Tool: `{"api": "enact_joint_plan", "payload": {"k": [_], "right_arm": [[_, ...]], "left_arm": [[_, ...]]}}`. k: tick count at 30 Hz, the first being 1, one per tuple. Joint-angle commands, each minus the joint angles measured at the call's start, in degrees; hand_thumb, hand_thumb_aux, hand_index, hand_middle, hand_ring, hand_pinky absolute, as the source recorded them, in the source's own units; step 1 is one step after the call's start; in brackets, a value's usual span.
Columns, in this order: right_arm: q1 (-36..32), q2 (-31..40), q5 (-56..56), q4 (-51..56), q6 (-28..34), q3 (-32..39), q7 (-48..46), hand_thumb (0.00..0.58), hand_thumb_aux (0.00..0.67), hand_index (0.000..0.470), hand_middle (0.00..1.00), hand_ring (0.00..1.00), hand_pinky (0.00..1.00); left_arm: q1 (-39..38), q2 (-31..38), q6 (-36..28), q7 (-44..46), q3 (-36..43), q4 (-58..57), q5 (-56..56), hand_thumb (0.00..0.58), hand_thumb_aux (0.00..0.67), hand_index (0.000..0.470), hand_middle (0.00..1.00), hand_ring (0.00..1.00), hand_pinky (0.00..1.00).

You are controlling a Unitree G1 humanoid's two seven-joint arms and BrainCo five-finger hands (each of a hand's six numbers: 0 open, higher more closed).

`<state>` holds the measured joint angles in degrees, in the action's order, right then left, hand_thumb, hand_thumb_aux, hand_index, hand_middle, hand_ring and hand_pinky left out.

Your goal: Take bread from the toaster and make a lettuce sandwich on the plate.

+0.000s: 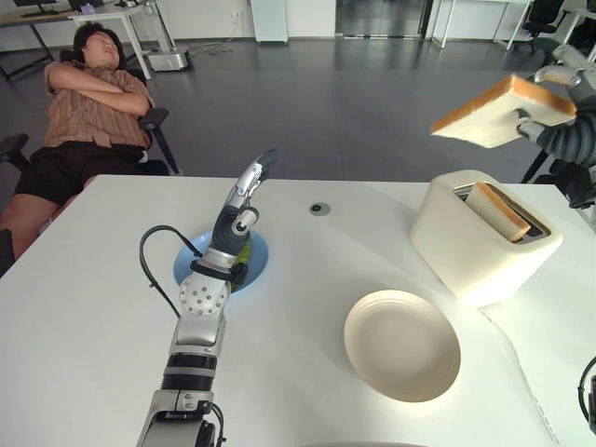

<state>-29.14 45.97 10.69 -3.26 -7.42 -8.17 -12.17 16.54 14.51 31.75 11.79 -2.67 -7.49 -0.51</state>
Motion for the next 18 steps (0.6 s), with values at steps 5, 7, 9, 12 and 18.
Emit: {"api": "enact_joint_plan", "payload": {"k": [5,7,9,12,18], "right_arm": [[6.26,0.71,-13.98,-7.41,5.82,5.24,-21.51,0.580,0.670,0.470,0.00,0.00,0.00],[8.50,2.22,-14.97,-9.55,8.72,6.42,-26.18,0.580,0.670,0.470,0.00,0.00,0.00],[10.54,3.46,-14.56,-11.05,11.09,7.65,-29.39,0.580,0.670,0.470,0.00,0.00,0.00],[12.64,5.50,-12.26,-11.51,13.06,9.91,-33.19,0.580,0.670,0.470,0.00,0.00,0.00],[14.91,7.80,-9.14,-12.39,15.25,14.38,-38.91,0.580,0.670,0.470,0.00,0.00,0.00]], "left_arm": [[-0.93,0.64,-1.34,0.41,-0.15,1.31,-0.01,0.000,0.000,0.000,0.00,0.00,0.00],[-0.93,0.73,-1.50,0.44,-0.21,1.47,-0.05,0.000,0.000,0.000,0.00,0.00,0.00],[-0.93,0.75,-1.61,0.48,-0.19,1.49,-0.12,0.000,0.000,0.000,0.00,0.00,0.00],[-0.95,0.76,-1.87,0.55,-0.13,1.65,-0.14,0.000,0.000,0.000,0.00,0.00,0.00],[-1.11,0.82,-2.54,0.83,-0.11,2.23,-0.09,0.000,0.000,0.000,0.00,0.00,0.00]]}}
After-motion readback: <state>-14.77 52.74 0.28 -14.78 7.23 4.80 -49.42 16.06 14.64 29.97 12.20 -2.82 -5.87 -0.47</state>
